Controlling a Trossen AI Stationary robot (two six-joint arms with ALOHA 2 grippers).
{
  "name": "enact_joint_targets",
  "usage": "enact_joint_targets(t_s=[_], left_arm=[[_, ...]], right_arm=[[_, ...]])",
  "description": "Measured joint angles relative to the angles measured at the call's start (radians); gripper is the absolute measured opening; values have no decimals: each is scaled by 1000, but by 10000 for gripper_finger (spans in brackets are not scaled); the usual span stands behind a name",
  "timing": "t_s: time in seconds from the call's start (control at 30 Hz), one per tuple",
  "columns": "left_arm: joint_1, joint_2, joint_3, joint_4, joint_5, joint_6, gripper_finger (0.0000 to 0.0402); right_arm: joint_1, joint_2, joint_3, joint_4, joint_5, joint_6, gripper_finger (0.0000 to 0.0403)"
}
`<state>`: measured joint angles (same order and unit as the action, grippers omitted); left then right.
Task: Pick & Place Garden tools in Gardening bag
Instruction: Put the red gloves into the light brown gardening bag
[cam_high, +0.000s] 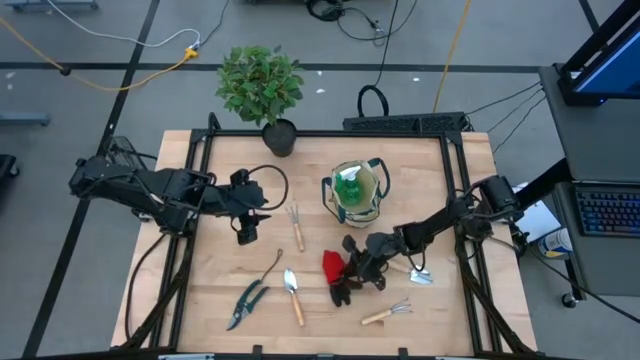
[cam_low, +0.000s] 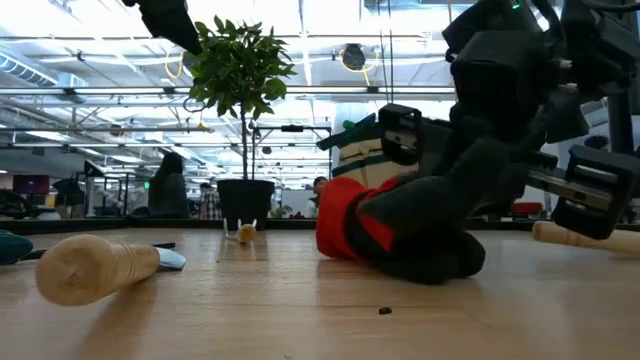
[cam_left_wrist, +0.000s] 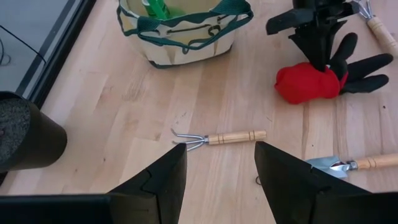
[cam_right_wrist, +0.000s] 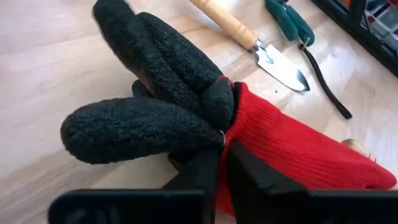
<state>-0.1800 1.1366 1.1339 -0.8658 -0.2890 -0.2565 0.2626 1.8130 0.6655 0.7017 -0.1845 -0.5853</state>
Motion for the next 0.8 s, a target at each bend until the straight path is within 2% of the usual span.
enact_joint_targets(t_s=[0.3,0.5,0.8], left_arm=[[0,0,0,0,0,0,195],[0,0,0,0,0,-1,195],[0,0,0,0,0,17,195]], right_arm=[[-1,-115,-3,8,15,70,5],[4,-294,-3,-57,135,80,4],[0,-576,-3,-52,387,67,4]])
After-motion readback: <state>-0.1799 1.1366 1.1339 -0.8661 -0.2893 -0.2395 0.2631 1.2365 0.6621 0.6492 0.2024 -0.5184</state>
